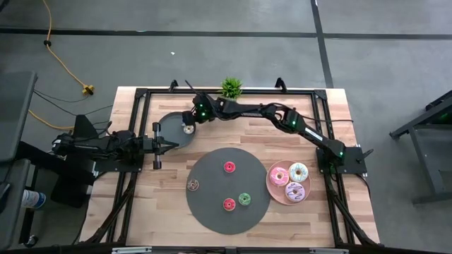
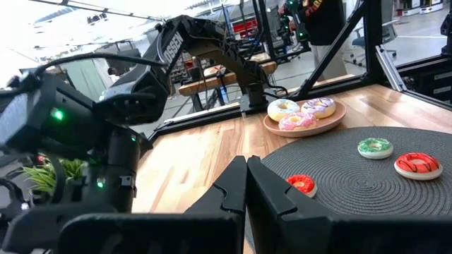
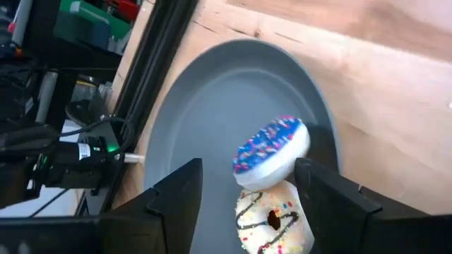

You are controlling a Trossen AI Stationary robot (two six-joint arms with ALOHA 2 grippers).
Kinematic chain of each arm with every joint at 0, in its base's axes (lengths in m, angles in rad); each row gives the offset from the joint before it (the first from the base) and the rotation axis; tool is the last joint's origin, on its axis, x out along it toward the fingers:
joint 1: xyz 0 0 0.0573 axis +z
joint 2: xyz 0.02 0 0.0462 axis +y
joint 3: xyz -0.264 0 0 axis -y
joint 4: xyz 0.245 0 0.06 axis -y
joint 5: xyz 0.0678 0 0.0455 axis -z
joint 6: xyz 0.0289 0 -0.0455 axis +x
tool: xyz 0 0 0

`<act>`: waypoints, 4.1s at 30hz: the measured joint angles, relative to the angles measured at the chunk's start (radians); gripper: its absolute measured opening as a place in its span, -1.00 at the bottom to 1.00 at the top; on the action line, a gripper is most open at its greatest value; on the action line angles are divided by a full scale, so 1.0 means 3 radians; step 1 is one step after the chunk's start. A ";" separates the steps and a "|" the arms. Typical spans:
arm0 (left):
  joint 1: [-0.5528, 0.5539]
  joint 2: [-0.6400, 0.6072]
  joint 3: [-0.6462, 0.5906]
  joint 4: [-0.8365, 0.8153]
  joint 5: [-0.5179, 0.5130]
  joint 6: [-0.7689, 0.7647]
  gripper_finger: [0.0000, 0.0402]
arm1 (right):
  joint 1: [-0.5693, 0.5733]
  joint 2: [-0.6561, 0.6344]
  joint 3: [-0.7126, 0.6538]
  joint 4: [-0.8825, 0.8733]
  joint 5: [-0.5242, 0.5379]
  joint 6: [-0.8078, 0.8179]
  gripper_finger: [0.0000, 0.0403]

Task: Pick & Place donuts
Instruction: Put the small blue donut on the gray plate, then put the small brown donut on the gray plate

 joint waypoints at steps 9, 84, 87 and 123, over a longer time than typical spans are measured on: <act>0.0000 0.0000 0.0000 0.0001 0.0000 0.0000 -1.00 | -0.0008 -0.0145 -0.0001 -0.0348 -0.0112 -0.0457 0.07; 0.0000 -0.0001 0.0000 0.0001 0.0000 0.0000 -1.00 | 0.0698 -0.4661 -0.3838 -0.0726 0.0275 -0.2050 -1.00; 0.0000 -0.0001 0.0000 0.0001 0.0001 0.0000 -1.00 | 0.0796 -0.5093 -0.4266 -0.0428 0.0434 -0.2022 -1.00; 0.0000 -0.0001 0.0000 0.0001 -0.0001 0.0000 -1.00 | 0.1060 -0.7589 -0.7022 0.1755 0.0737 -0.1672 -1.00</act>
